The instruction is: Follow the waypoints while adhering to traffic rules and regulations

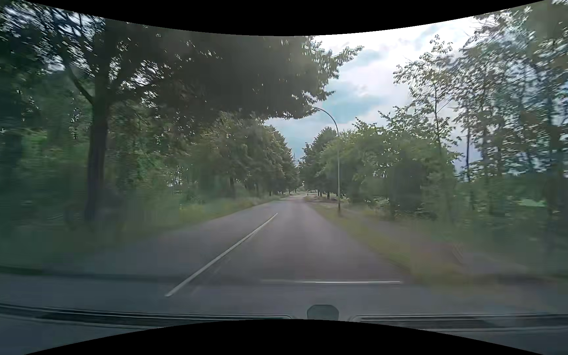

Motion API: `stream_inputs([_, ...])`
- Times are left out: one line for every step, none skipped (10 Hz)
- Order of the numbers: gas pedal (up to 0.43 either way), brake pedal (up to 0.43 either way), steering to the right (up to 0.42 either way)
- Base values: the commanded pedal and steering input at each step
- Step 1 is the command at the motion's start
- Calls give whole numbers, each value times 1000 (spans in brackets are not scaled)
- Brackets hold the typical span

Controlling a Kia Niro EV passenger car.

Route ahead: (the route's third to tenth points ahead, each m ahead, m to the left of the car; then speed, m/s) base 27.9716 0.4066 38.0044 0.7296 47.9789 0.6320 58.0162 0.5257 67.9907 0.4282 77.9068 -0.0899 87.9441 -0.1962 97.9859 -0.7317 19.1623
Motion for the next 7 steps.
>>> stream_inputs([488, 0, -6])
stream_inputs([488, 0, -5])
stream_inputs([488, 0, -6])
stream_inputs([488, 0, -5])
stream_inputs([488, 0, -5])
stream_inputs([488, 0, -5])
stream_inputs([480, 0, -5])
